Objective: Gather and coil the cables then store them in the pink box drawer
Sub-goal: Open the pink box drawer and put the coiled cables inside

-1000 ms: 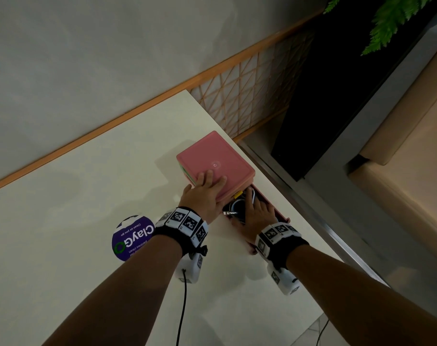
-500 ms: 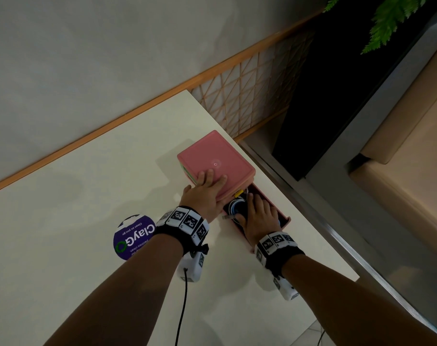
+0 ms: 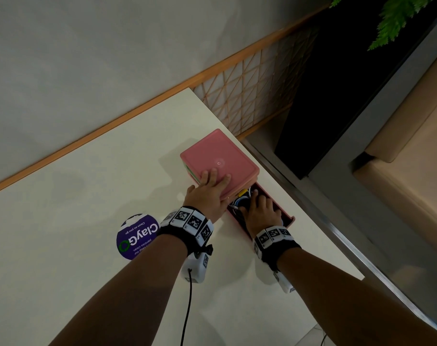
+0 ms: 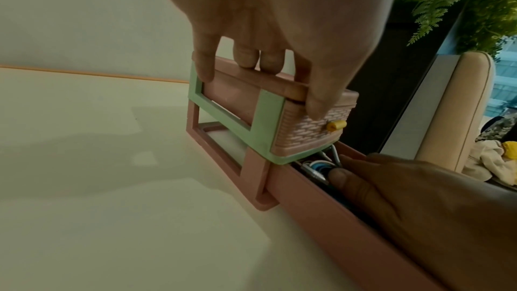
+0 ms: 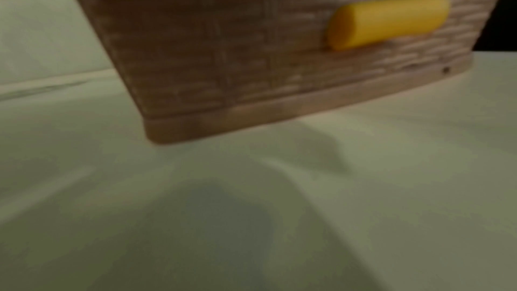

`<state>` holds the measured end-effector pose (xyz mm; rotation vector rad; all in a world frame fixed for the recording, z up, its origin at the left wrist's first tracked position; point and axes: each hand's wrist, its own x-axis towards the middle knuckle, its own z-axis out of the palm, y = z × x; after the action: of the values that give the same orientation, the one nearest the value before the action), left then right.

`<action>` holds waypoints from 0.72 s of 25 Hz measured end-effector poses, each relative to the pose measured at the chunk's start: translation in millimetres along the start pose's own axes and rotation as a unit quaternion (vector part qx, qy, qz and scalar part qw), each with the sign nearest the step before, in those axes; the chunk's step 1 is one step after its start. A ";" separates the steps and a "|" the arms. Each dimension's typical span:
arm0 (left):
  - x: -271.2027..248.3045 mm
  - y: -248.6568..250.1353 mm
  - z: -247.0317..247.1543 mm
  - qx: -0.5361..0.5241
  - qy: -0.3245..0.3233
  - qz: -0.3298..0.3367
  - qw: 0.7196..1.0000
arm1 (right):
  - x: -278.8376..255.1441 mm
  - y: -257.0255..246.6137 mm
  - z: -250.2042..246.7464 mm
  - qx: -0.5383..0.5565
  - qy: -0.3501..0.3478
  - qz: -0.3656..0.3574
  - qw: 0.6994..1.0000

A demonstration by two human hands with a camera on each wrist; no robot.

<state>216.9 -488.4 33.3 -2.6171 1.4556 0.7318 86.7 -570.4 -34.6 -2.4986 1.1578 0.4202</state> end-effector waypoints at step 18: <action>-0.4 -0.4 -3.6 0.009 0.006 0.000 1.000 | 14.3 -17.3 -11.9 0.255 0.087 0.015 0.963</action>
<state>218.4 -488.8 36.6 -2.6118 1.4595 0.7016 110.4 -574.7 -26.5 -2.0947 1.1870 -0.0922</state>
